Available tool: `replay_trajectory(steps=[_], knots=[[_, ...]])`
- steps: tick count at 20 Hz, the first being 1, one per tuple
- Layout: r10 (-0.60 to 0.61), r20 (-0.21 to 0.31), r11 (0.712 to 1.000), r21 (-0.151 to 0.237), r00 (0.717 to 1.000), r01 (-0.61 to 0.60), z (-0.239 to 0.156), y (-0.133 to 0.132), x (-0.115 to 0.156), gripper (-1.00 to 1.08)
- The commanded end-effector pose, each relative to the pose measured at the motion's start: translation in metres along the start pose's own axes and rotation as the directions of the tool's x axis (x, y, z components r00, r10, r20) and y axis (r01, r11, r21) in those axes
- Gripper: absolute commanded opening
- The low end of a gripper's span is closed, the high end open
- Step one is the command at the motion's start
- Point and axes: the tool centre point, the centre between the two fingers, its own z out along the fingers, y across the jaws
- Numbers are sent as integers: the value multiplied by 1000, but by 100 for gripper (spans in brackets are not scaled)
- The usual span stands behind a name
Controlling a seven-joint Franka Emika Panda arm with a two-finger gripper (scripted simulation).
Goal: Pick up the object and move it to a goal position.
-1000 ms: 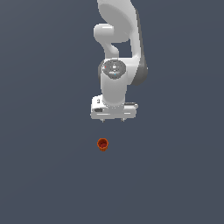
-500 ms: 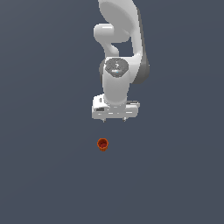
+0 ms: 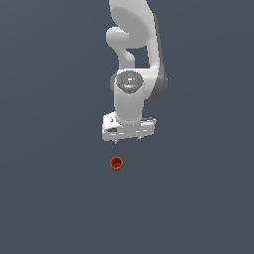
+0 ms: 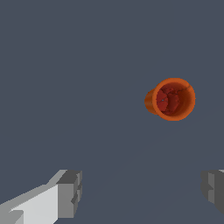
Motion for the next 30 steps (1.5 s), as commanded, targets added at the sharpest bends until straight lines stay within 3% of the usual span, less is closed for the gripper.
replay_trajectory(steps=[1,8,17,24,30], knots=[[-39,-3,999,-1,999,39,4,5,6,100],[-191,-14,982,-5,982,191,19,22,27,100],[-373,-29,928,-13,927,373,40,47,50,100],[-447,-35,895,-17,894,446,49,58,59,100],[-466,-37,885,-18,884,466,52,61,62,100]])
